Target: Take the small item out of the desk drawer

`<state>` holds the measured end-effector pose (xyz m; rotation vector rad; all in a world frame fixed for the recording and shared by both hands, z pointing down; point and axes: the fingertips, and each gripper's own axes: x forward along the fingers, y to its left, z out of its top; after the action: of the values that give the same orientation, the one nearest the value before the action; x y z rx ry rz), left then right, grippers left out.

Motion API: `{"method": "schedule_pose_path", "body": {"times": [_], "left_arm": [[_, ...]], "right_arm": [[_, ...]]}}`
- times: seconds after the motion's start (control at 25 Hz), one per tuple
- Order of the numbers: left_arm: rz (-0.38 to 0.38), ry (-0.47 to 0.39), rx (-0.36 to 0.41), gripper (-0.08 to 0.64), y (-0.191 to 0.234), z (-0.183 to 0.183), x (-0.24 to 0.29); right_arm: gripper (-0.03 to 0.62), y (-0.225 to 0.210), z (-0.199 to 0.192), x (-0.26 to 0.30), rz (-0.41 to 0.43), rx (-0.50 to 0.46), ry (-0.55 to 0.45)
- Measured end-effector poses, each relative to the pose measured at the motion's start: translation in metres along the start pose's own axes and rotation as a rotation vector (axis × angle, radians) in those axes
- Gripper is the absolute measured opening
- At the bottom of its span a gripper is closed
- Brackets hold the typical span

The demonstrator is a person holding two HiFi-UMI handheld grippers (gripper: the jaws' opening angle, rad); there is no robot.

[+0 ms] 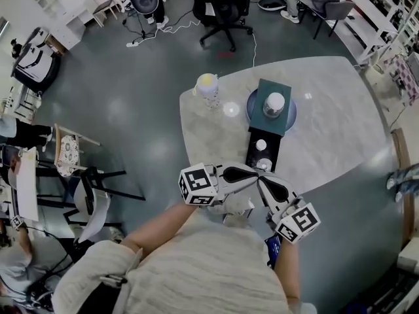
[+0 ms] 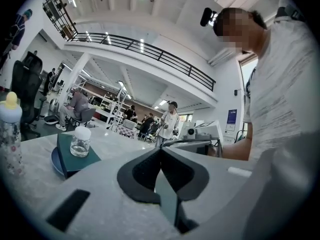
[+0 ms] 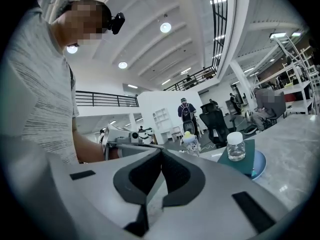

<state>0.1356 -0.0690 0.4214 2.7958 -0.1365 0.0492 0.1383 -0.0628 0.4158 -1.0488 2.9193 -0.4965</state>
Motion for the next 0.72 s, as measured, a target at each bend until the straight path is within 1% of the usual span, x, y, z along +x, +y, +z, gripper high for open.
{"method": "schedule_pose_path", "body": {"times": [0.16, 0.28, 0.44, 0.72], "left_arm": [[0.007, 0.013, -0.008, 0.015, 0.015, -0.005, 0.002], [-0.001, 0.026, -0.016, 0.015, 0.027, -0.01, 0.0], [-0.03, 0.047, -0.028, 0.015, 0.046, -0.014, -0.002], [-0.083, 0.109, -0.058, 0.015, 0.081, -0.034, -0.002]], "right_arm": [[0.009, -0.012, -0.005, 0.009, -0.001, 0.001, 0.011], [0.009, -0.019, -0.011, 0.019, -0.023, -0.001, 0.021], [0.009, -0.031, -0.016, 0.033, -0.067, 0.006, 0.038], [0.009, -0.056, -0.036, 0.058, -0.163, 0.002, 0.12]]}}
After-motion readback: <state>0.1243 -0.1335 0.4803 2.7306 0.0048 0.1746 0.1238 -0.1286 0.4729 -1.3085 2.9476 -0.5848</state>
